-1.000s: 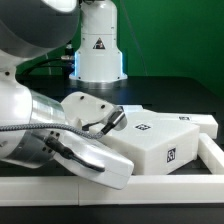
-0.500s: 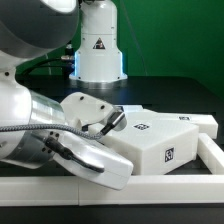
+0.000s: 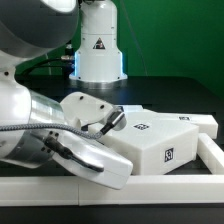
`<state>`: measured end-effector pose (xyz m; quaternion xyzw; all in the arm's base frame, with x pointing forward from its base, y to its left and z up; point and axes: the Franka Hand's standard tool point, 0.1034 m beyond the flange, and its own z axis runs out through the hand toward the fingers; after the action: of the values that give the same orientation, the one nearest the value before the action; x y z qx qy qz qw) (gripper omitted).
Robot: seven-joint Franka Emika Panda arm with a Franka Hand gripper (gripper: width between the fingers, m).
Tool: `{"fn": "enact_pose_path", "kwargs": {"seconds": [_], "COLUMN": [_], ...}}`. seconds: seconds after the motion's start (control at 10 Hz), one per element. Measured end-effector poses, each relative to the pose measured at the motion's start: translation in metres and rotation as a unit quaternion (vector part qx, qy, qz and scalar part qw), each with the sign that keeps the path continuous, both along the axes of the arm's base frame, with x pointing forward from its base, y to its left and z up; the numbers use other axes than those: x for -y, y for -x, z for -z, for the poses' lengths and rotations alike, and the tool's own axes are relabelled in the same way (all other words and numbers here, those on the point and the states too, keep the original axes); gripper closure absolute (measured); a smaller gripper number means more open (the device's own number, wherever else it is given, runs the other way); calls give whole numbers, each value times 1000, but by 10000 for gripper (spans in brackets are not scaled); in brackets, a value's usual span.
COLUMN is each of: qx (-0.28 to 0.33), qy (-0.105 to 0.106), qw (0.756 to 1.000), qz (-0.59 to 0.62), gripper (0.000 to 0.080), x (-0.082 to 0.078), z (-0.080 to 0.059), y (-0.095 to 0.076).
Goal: Assemble cabinet
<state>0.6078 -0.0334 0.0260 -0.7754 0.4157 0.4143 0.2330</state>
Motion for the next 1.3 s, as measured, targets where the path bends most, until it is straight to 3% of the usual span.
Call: {"fn": "enact_pose_path", "kwargs": {"seconds": [0.1, 0.3, 0.4, 0.5, 0.6, 0.7, 0.8, 0.9, 1.0, 1.2, 1.3], "qx": [14, 46, 82, 107, 119, 145, 175, 211, 232, 277, 292], "qy": [16, 23, 57, 81, 97, 122, 155, 188, 207, 243, 251], "qw": [1000, 998, 994, 990, 987, 981, 971, 956, 946, 924, 918], "qz": [-16, -39, -48, -51, -41, -36, -55, -74, -93, -102, -97], "gripper": [587, 586, 586, 586, 586, 586, 586, 586, 586, 586, 586], "x": [4, 7, 6, 0, -2, -2, -7, -18, -29, -41, -44], "z": [-21, -67, -88, -107, -101, -95, -103, -123, -136, -149, -147], "y": [-6, -17, -27, -25, -22, -31, -36, -37, -32, -42, -41]}}
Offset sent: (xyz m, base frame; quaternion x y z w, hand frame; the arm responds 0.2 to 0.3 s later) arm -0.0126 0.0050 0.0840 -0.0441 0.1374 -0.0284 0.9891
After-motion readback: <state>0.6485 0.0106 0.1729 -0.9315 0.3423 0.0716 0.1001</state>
